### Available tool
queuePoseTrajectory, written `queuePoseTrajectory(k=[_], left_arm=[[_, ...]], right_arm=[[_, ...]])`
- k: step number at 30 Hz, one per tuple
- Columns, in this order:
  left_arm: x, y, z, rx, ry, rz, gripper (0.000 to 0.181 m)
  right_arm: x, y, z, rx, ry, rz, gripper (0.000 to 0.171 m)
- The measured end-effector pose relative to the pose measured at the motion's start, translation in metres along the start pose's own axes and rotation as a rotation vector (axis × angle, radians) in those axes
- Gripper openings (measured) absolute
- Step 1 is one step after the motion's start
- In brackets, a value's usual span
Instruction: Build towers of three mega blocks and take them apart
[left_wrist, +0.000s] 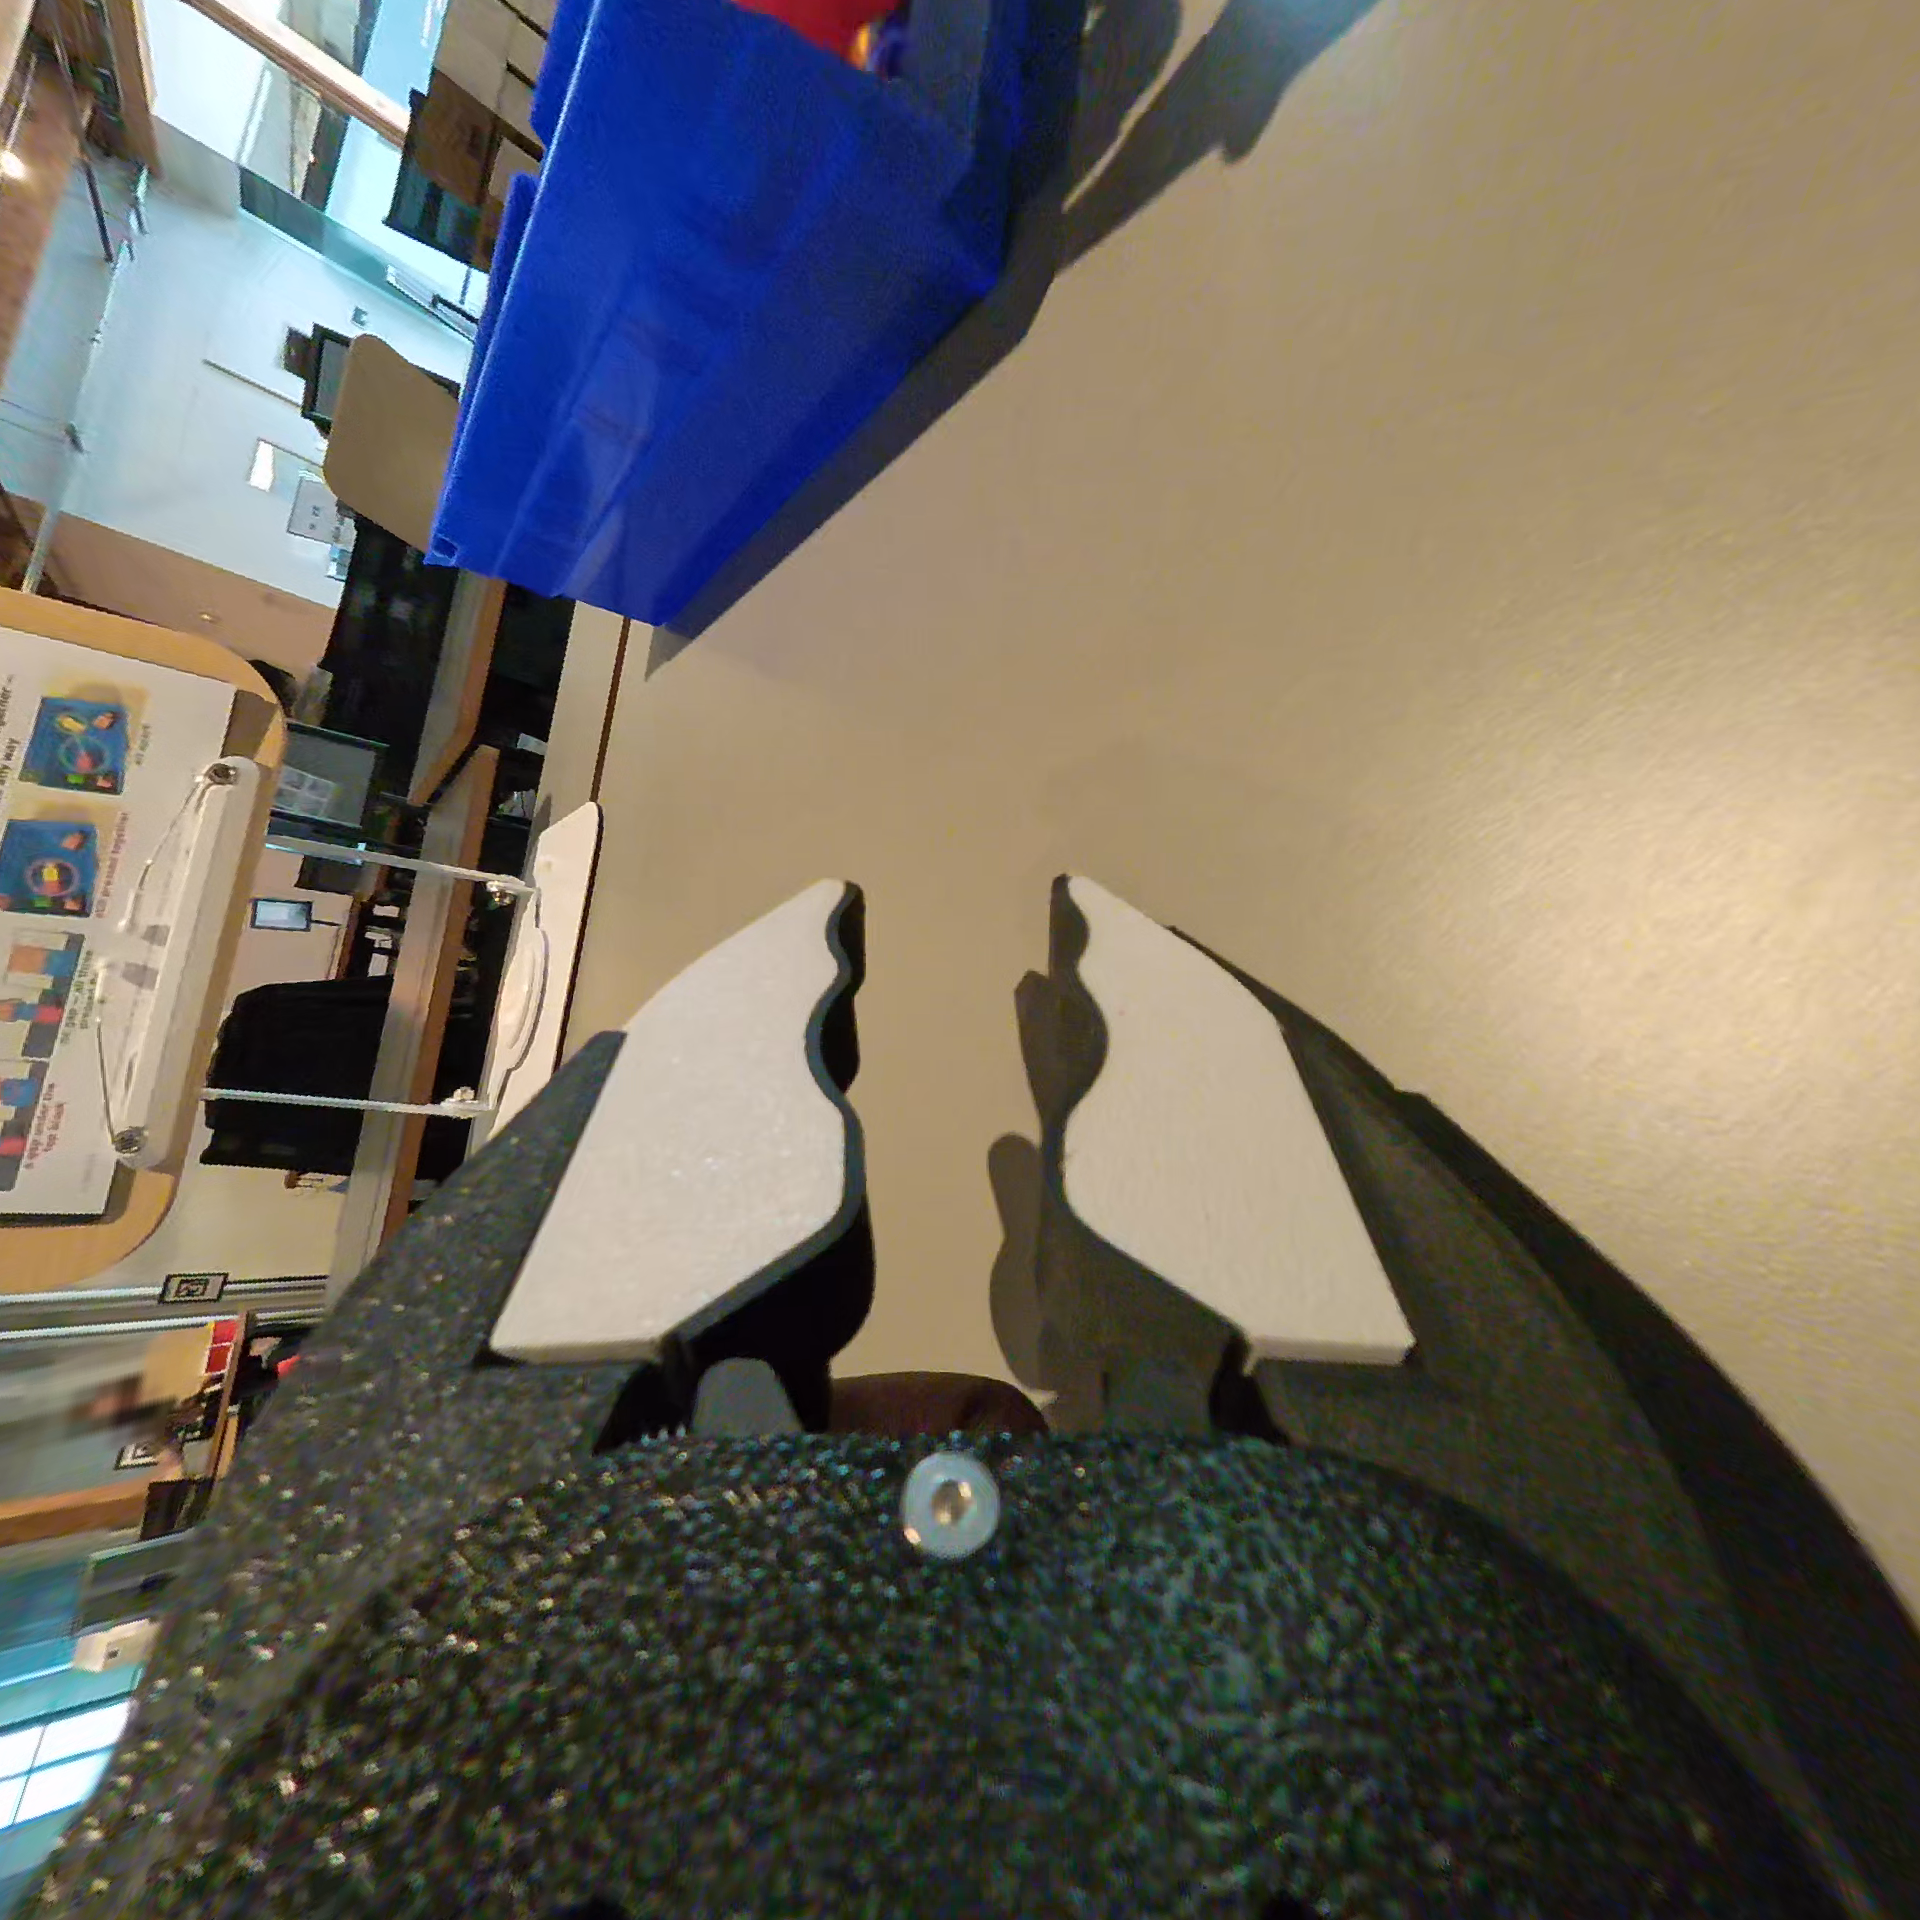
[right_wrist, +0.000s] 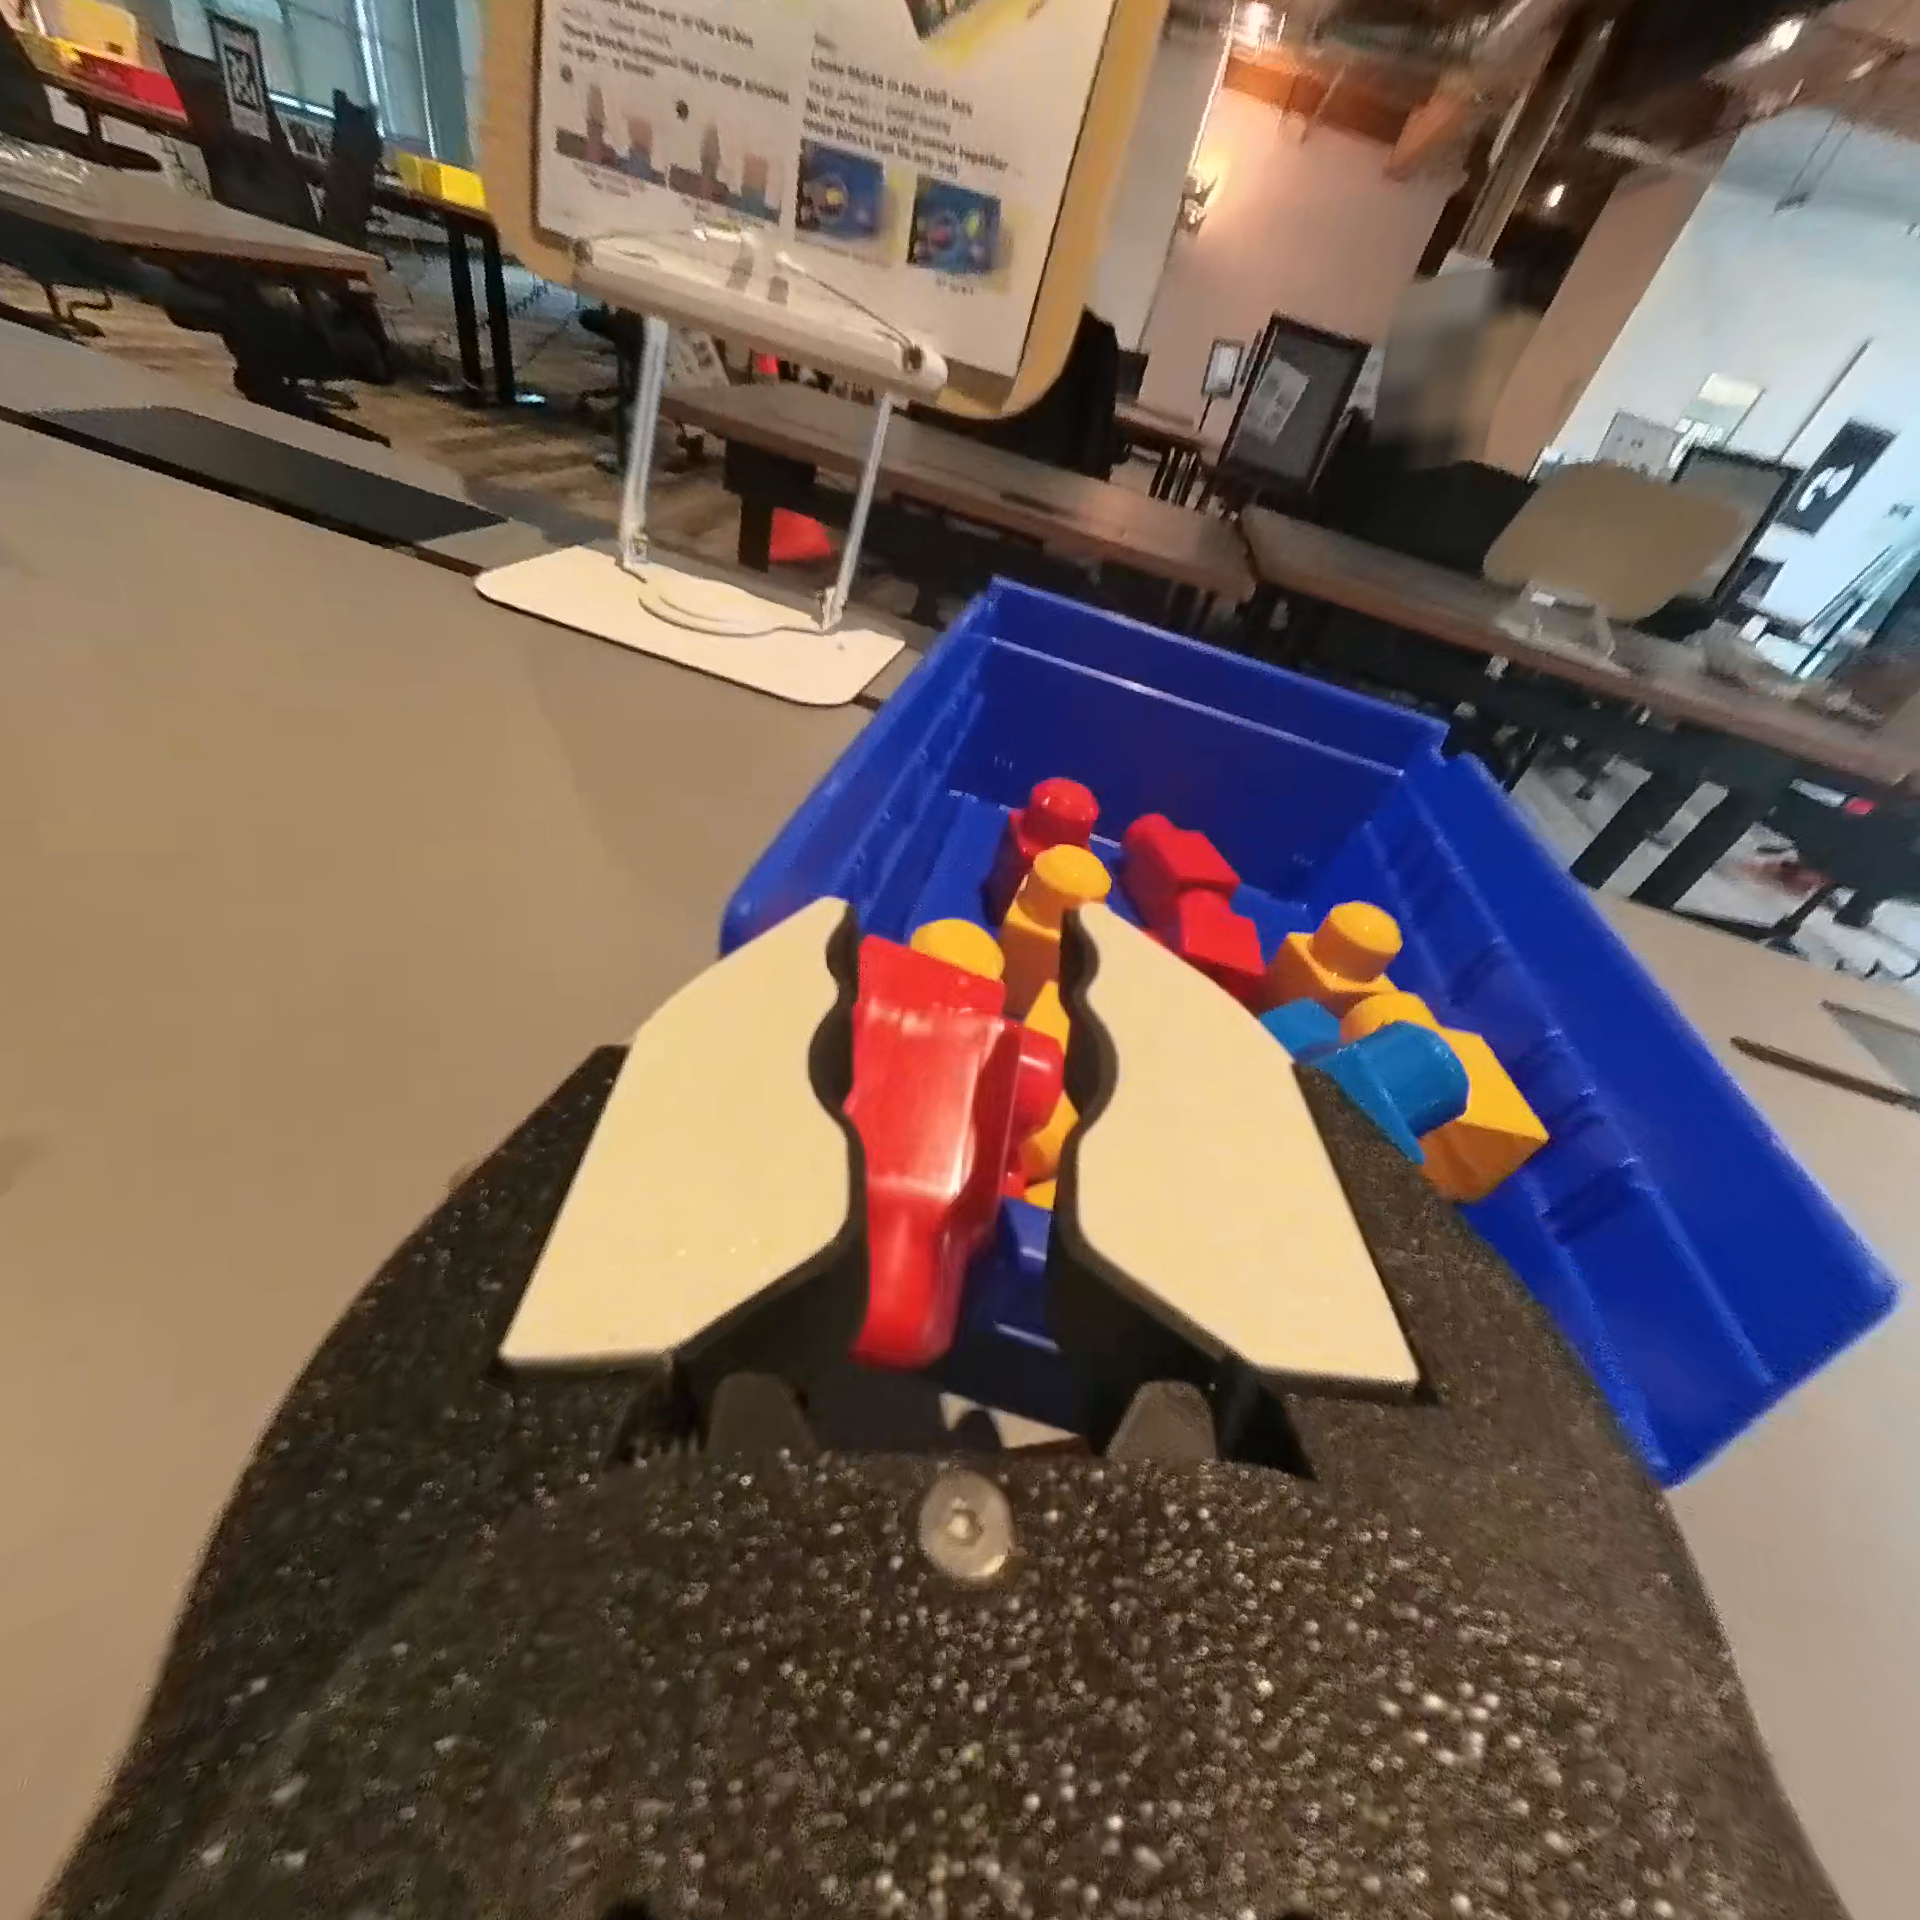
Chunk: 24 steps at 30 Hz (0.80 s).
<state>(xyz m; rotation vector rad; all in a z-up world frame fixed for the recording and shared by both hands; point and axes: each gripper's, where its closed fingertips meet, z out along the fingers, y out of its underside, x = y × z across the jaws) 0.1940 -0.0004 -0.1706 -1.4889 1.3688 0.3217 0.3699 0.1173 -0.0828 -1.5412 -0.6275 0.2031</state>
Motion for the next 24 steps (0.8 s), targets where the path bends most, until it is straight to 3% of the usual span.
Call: queuePoseTrajectory(k=[9,14,18,21,24], left_arm=[[-0.002,0.003,0.000,-0.011,-0.006,0.002,0.034],[-0.003,0.003,-0.001,-0.013,-0.012,-0.001,0.034],[-0.005,0.004,-0.002,-0.015,-0.017,-0.004,0.034],[-0.007,0.007,-0.003,-0.021,-0.024,-0.006,0.033],[-0.009,0.008,-0.003,-0.020,-0.026,-0.023,0.033]], right_arm=[[-0.029,-0.037,-0.024,0.209,-0.005,-0.116,0.029],[-0.044,-0.012,-0.007,0.056,-0.064,-0.170,0.032],[-0.031,-0.013,-0.016,0.064,-0.088,-0.019,0.030],[-0.041,-0.011,-0.034,0.011,-0.280,0.119,0.036],[-0.047,0.014,-0.048,-0.138,-0.312,0.144,0.053]])
